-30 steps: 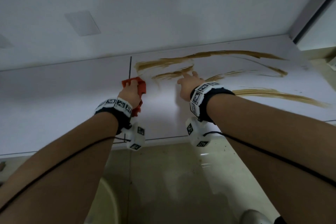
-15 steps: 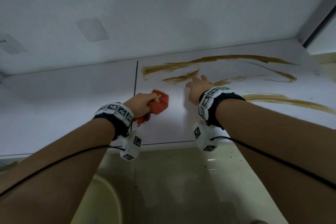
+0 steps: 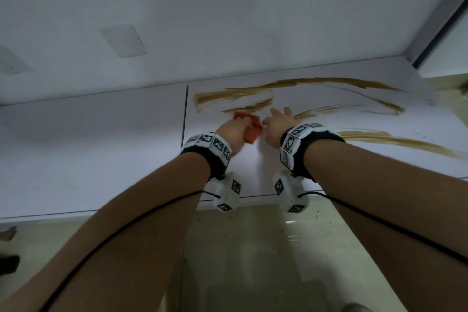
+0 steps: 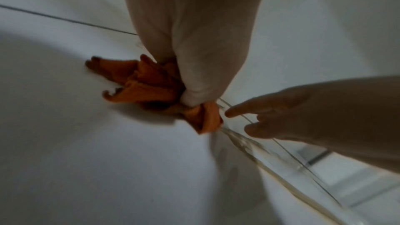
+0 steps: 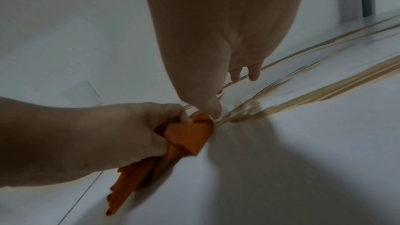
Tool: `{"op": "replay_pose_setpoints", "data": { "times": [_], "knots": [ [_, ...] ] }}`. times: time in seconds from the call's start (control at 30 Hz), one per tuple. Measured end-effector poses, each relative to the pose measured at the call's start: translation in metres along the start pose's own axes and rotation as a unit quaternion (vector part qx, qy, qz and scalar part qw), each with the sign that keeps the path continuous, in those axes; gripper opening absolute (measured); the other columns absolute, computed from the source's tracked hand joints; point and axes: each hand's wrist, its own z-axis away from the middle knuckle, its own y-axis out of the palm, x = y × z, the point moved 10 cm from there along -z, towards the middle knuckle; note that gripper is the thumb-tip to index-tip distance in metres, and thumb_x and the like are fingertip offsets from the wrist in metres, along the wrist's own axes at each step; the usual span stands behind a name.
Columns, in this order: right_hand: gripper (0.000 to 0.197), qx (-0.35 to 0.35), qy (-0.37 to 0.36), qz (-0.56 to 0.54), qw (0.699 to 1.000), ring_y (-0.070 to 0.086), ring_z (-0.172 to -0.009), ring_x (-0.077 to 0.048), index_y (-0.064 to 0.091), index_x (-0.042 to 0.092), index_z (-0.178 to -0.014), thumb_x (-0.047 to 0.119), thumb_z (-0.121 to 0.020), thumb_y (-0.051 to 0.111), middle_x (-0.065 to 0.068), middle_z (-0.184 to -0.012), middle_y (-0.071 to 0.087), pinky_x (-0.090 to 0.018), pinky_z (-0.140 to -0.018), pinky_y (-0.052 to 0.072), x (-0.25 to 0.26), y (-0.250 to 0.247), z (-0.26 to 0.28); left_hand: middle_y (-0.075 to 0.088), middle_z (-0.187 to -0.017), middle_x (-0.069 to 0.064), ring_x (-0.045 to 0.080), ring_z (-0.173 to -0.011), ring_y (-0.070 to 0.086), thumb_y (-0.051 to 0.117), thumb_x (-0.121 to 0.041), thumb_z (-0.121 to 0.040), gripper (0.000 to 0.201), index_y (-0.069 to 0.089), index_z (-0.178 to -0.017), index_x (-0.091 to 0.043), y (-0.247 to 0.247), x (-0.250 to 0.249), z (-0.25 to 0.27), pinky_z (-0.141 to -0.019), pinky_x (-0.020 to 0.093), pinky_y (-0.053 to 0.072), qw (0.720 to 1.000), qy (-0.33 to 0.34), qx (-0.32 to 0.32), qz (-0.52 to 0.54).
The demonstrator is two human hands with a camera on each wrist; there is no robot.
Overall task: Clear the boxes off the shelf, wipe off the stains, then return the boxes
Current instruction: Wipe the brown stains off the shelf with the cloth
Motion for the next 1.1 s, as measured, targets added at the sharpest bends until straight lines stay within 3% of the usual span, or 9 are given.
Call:
{"op": "replay_pose_setpoints", "data": {
  "times": [0.17,0.27,0.4,0.5,0.63,0.77,0.87,0.97,1.1],
  "knots": [
    [0.055,0.004,0.007,-0.012,1.0,0.002,-0.146,-0.033,0.035,0.02,-0.144,0.018,-0.09,0.049,-0.006,-0.157,0.011,-0.053,-0.115,0.02,0.009,-0.003,0.002,0.063,-0.11,0.002,0.019,-0.099,0.054,0.049,-0.006,-0.09,0.028,0.064,-0.112,-0.014,-0.001,-0.009,0.023,-0.082,0.018,0.031,0.996,0.066,0.061,0.007],
    [0.058,0.002,-0.012,-0.008,1.0,0.0,-0.146,-0.033,0.033,0.02,-0.145,0.011,-0.089,0.045,-0.006,-0.159,0.006,-0.054,-0.114,0.017,0.015,-0.003,0.003,0.061,-0.12,0.005,0.021,-0.1,0.054,0.05,-0.007,-0.091,0.029,0.066,-0.113,-0.016,-0.011,0.027,0.038,-0.089,0.025,0.038,0.998,0.015,0.066,0.018],
    [0.056,-0.012,-0.006,0.007,1.0,0.0,-0.146,-0.032,0.034,0.02,-0.145,0.011,-0.091,0.044,-0.003,-0.159,0.004,-0.051,-0.116,0.016,0.01,0.001,0.002,0.061,-0.12,0.015,0.032,-0.108,0.057,0.049,0.002,-0.086,0.036,0.058,-0.118,-0.012,-0.031,0.088,0.045,-0.088,0.03,0.042,0.993,-0.107,-0.04,0.028],
    [0.056,-0.012,0.005,-0.001,1.0,-0.003,-0.146,-0.032,0.036,0.02,-0.144,0.009,-0.09,0.046,-0.001,-0.159,0.002,-0.053,-0.117,0.016,0.002,0.002,-0.001,0.059,-0.12,0.02,0.035,-0.11,0.055,0.047,-0.003,-0.089,0.035,0.051,-0.123,-0.007,-0.034,0.092,0.041,-0.09,0.034,0.042,0.983,-0.159,-0.081,0.045],
    [0.055,-0.019,0.006,-0.027,0.999,-0.006,-0.146,-0.034,0.042,0.022,-0.14,0.01,-0.086,0.045,0.0,-0.16,-0.006,-0.055,-0.117,0.012,-0.002,0.006,-0.006,0.06,-0.119,0.02,0.034,-0.104,0.059,0.043,-0.012,-0.094,0.033,0.046,-0.127,-0.011,-0.017,0.05,0.024,-0.085,0.032,0.044,0.99,-0.112,-0.033,0.084],
    [0.059,-0.031,-0.002,-0.038,0.999,-0.009,-0.146,-0.035,0.037,0.024,-0.143,0.008,-0.086,0.045,-0.001,-0.159,-0.012,-0.056,-0.117,0.011,0.007,0.001,-0.005,0.065,-0.091,0.02,0.029,-0.073,0.06,0.043,-0.003,-0.085,0.04,0.048,-0.121,-0.019,0.0,0.033,0.026,-0.069,0.038,0.052,0.966,-0.094,0.08,0.228],
    [0.057,-0.052,-0.031,-0.012,0.998,-0.01,-0.146,-0.033,0.035,0.017,-0.144,0.007,-0.089,0.043,-0.005,-0.159,-0.007,-0.051,-0.119,0.007,0.022,-0.003,0.002,0.062,-0.112,0.019,0.033,-0.092,0.063,0.039,0.005,-0.083,0.05,0.054,-0.123,-0.021,-0.011,0.047,0.033,-0.079,0.037,0.051,0.925,-0.101,0.08,0.358],
    [0.055,-0.084,-0.069,-0.039,0.993,0.0,-0.146,-0.032,0.029,0.018,-0.147,0.013,-0.094,0.041,-0.004,-0.16,-0.004,-0.049,-0.117,0.012,0.04,-0.006,0.008,0.041,-0.147,0.002,0.022,-0.134,0.04,0.041,-0.003,-0.09,0.045,0.057,-0.129,-0.018,-0.039,0.089,0.039,-0.102,0.024,0.031,0.954,-0.116,-0.012,0.275],
    [0.05,-0.116,-0.113,-0.04,0.986,0.029,-0.136,-0.032,0.028,0.018,-0.147,0.03,-0.099,0.038,-0.012,-0.15,0.027,-0.042,-0.107,0.032,0.079,-0.011,0.008,0.049,-0.142,0.005,0.023,-0.132,0.043,0.041,-0.007,-0.093,0.04,0.058,-0.128,-0.014,-0.045,0.147,0.054,-0.108,0.027,0.031,0.957,-0.167,-0.092,0.219]
  ]
}}
